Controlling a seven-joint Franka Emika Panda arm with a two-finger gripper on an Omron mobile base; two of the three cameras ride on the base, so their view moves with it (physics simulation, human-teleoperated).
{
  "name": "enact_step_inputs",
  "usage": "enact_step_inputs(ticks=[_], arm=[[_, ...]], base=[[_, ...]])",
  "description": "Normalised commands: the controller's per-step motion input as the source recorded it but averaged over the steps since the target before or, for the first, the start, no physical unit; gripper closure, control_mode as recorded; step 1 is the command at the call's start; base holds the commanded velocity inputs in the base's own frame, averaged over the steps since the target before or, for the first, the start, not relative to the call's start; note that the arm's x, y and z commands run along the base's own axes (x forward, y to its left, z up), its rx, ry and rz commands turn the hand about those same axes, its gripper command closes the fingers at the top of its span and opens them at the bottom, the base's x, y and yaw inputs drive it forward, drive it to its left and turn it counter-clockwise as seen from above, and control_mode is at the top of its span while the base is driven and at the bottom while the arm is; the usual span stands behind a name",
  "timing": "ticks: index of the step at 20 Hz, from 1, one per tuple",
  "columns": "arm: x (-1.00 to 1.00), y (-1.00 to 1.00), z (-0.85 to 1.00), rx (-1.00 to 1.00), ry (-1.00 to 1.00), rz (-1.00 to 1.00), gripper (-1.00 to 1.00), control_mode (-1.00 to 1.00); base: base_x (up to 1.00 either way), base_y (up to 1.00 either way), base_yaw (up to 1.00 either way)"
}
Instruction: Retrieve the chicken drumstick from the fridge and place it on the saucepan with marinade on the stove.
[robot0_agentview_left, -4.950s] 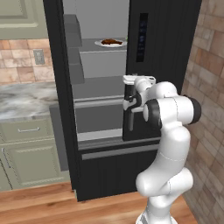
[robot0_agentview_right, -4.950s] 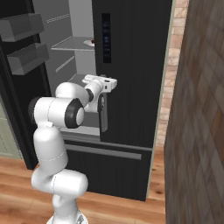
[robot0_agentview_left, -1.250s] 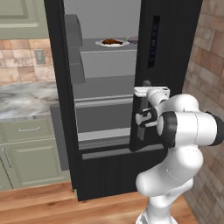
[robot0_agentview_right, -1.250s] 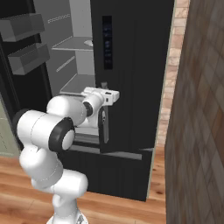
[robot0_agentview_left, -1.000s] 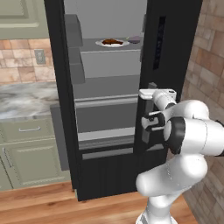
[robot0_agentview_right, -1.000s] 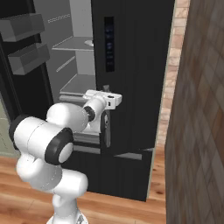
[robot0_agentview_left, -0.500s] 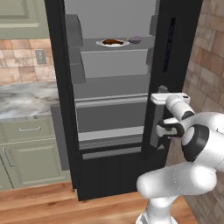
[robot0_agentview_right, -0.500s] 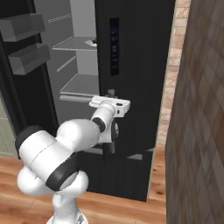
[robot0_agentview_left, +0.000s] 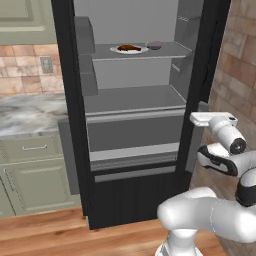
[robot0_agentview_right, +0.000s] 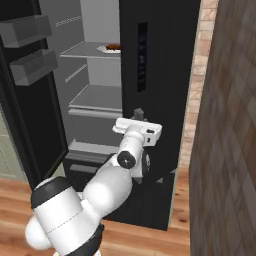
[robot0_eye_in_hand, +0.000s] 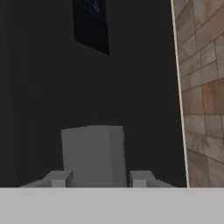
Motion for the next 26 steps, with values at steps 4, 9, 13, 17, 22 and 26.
enact_step_inputs(ticks=[4,9,13,17,22,26], arm=[[-0.44,-0.36,-0.14,0.0,0.0,0.0,1.0,-1.0],[-0.36,-0.26,-0.12,0.0,0.0,0.0,1.0,-1.0],[-0.29,-0.18,-0.11,0.0,0.0,0.0,1.0,-1.0],[-0.04,-0.03,-0.01,0.0,0.0,0.0,1.0,-1.0],[-0.15,0.24,0.04,0.0,0.04,-0.04,1.0,-1.0],[0.0,0.75,0.31,0.0,0.08,-0.28,1.0,-1.0]], base=[[0.0,0.0,0.0],[0.0,0.0,0.0],[0.0,0.0,0.0],[0.0,0.0,0.0],[0.0,0.0,0.0],[0.0,0.0,0.0]])
